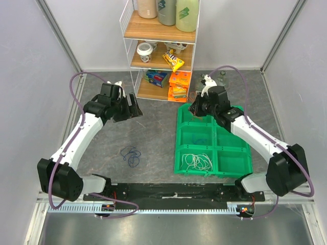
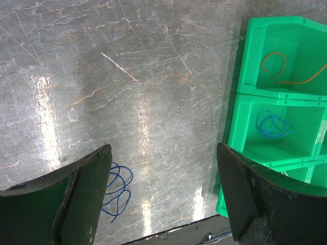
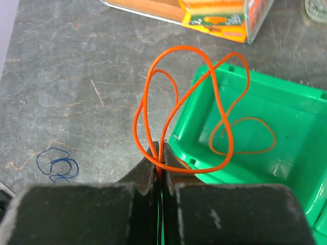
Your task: Untangle the cables
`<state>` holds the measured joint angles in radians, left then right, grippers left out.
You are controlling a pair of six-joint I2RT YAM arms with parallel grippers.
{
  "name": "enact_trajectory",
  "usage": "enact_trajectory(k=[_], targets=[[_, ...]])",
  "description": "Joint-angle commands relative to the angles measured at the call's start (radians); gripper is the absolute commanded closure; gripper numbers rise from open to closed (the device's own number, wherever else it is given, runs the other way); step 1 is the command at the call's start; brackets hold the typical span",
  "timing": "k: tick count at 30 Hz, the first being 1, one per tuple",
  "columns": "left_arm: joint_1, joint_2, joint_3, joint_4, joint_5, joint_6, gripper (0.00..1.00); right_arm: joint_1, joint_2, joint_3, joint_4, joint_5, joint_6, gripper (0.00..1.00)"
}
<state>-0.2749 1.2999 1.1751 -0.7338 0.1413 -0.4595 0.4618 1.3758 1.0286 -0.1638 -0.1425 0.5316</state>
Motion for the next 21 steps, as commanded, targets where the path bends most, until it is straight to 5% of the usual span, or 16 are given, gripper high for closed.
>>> enact_trajectory(k=[1,13,21], targets=[[0.003,-0.008,-0.009,-0.015,0.023,-0.008,0.12,-0.058,0.044,-0.03,0.063,-0.003,0.08,1.0],[0.006,0.024,-0.101,-0.055,0.072,0.007,0.13,-0.1,0.405,0.307,-0.376,0.021,-0.206,1.0],[0.009,0.099,-0.146,-0.052,0.116,-0.019,0.13,-0.071,0.511,0.398,-0.516,0.038,-0.375,0.97]])
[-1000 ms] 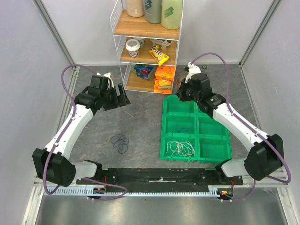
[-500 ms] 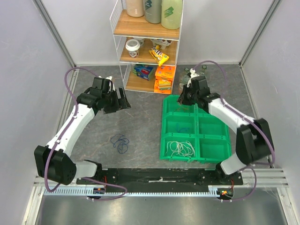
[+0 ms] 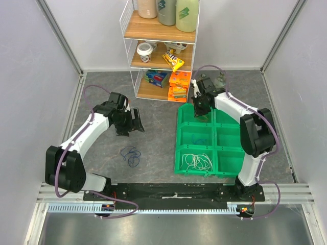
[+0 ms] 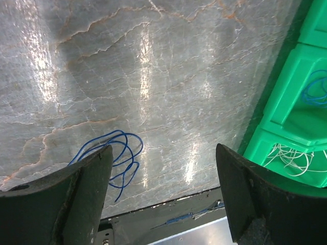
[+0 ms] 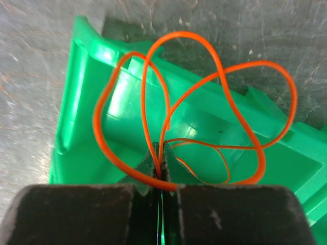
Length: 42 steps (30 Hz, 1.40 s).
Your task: Untangle the cables
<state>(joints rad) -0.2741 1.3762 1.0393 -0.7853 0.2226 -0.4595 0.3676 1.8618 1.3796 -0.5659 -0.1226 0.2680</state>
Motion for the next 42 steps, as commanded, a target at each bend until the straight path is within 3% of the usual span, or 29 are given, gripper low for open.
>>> enact_trajectory(k=[1,8,18,26,34,42], targets=[[0.009,0.029,-0.016,0.003,0.031,-0.024,0.12,0.033,0.025,0.036,-0.114,0.024,-0.127,0.97],[0.009,0.093,-0.051,0.026,0.021,-0.047,0.09,0.073,0.048,0.036,-0.124,0.101,-0.139,0.92],[0.009,0.043,-0.073,-0.002,-0.055,-0.102,0.05,0.08,-0.065,0.029,-0.127,0.15,-0.087,0.49],[0.01,0.001,-0.133,0.0,-0.115,-0.162,0.04,0.083,-0.217,0.048,-0.152,0.136,-0.07,0.32],[0.01,0.142,-0.124,0.001,-0.095,-0.096,0.04,0.082,-0.346,0.035,-0.112,0.138,-0.081,0.3],[-0.068,0.192,-0.163,0.009,-0.074,-0.119,0.23,0.082,-0.362,-0.008,-0.092,0.098,-0.061,0.3]])
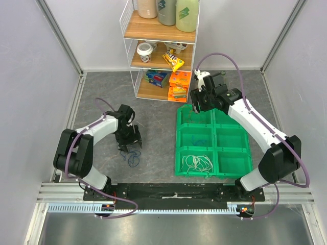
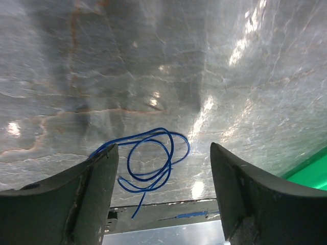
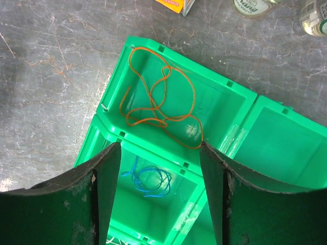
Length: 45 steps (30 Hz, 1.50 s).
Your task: Untangle the cables
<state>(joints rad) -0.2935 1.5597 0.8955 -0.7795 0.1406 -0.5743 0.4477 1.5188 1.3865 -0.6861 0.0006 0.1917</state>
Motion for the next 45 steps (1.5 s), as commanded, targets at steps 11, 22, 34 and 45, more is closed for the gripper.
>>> enact_trajectory(k=[11,22,34,45], targets=[[-0.107,0.003,-0.087,0.0,-0.03,-0.024,0.44,0.002,-0.025,-0.05,0.051,-0.039,0.032,0.3],[-0.11,-0.096,0.063,0.031,0.101,0.06,0.98,0.0,-0.025,-0.05,0.071,-0.146,0.011,0.3],[-0.11,-0.21,0.241,0.387,0.606,-0.041,0.98,0.023,-0.083,-0.122,0.302,-0.563,0.006,0.27],[-0.11,-0.13,0.326,0.635,0.829,-0.254,0.98,0.04,-0.154,-0.25,0.644,-0.82,0.12,0.25]])
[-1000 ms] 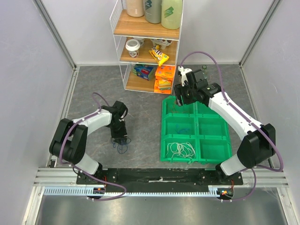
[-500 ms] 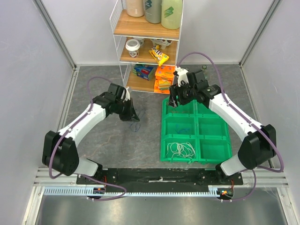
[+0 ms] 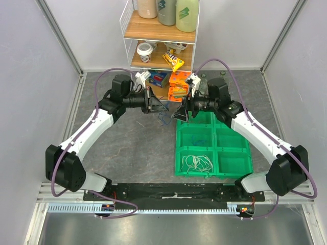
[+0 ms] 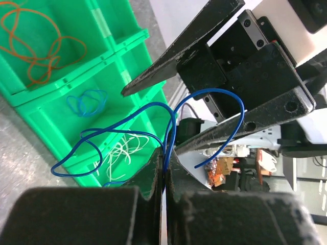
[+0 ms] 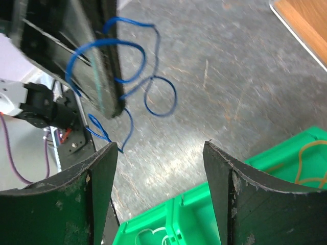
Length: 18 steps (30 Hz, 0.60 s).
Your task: Untangle the cables
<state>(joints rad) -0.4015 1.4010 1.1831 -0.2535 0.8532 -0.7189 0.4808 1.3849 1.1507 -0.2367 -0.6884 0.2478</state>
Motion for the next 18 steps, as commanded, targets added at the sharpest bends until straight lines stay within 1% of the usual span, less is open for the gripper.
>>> enact_trajectory(k=[1,3,5,8,11,13,14,16,18], targets=[[-0.002,0.035,0.038,0.124,0.118,-0.122,0.98,0.007,-0.017,-0.016,0.212,-0.143,0.074,0.25],[0.0,0.044,0.038,0.189,0.132,-0.177,0.98,0.021,-0.015,-0.023,0.221,-0.134,0.071,0.24],[0.0,0.065,0.053,0.241,0.148,-0.232,0.98,0.034,-0.029,-0.04,0.228,-0.093,0.065,0.24],[0.007,0.104,0.072,0.319,0.173,-0.322,0.99,0.062,-0.07,-0.094,0.324,0.005,0.059,0.21],[0.018,0.134,0.087,0.349,0.193,-0.387,0.98,0.091,-0.083,-0.103,0.346,0.11,0.053,0.2],[0.02,0.153,0.101,0.358,0.205,-0.418,0.98,0.111,-0.084,-0.1,0.329,0.215,0.039,0.14],[0.02,0.161,0.105,0.358,0.211,-0.427,0.98,0.114,-0.092,-0.103,0.329,0.281,0.042,0.14],[0.02,0.173,0.11,0.358,0.221,-0.442,0.98,0.116,-0.102,-0.117,0.349,0.361,0.039,0.14],[0.021,0.182,0.11,0.362,0.228,-0.462,0.98,0.114,-0.107,-0.129,0.369,0.408,0.036,0.14]])
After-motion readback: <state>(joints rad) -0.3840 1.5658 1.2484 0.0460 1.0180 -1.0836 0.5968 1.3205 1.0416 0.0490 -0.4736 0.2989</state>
